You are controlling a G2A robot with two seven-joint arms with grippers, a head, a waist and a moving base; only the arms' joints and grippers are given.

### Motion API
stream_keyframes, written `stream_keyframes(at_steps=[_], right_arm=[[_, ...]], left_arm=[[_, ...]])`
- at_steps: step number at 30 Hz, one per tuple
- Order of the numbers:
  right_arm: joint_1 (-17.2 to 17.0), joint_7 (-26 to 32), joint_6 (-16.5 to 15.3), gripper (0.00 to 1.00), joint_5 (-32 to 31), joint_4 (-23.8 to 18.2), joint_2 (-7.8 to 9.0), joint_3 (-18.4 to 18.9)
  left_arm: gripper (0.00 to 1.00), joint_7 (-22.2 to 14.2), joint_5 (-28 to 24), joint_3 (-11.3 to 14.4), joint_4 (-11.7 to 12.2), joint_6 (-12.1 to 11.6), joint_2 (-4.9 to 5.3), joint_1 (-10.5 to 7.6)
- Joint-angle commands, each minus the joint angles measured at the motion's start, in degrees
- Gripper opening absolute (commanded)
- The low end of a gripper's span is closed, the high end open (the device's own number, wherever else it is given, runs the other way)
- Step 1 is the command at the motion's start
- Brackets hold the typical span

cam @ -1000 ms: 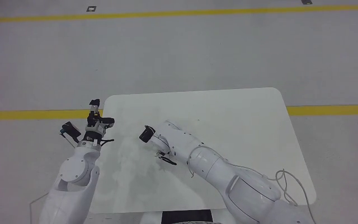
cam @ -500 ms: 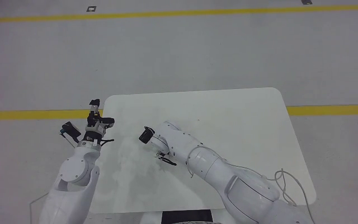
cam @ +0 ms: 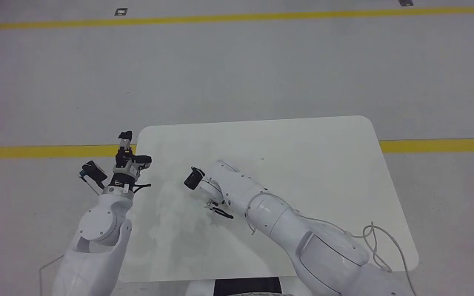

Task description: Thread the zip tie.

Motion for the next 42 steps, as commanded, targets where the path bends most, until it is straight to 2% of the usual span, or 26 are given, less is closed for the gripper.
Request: stream_keyframes(at_steps=[1,15,22,30,35,38,42], right_arm=[[-0.04,0.14,0.2,0.0,-0.21,-0.37,0.02,0.11],[-1.72,2.03,0.89,0.0,-2.51,-5.18,1.35,1.99],[-2.93,3.09,0.76,0.05,-3.87,-7.98,2.19,3.02],[-4.26,4.17,0.5,0.04,-5.33,-10.77,3.01,4.06],[-4.75,4.59,0.19,0.07,-5.62,-11.41,3.26,4.53],[-4.88,4.8,-0.01,0.13,-5.67,-11.41,3.31,4.68],[-4.88,5.01,-0.15,0.13,-5.74,-11.32,3.28,4.79]], left_arm=[[1.0,0.0,0.0,0.0,0.0,0.0,0.0,0.0],[1.0,0.0,0.0,0.0,0.0,0.0,0.0,0.0],[1.0,0.0,0.0,0.0,0.0,0.0,0.0,0.0],[1.0,0.0,0.0,0.0,0.0,0.0,0.0,0.0],[1.0,0.0,0.0,0.0,0.0,0.0,0.0,0.0],[1.0,0.0,0.0,0.0,0.0,0.0,0.0,0.0],[1.0,0.0,0.0,0.0,0.0,0.0,0.0,0.0]])
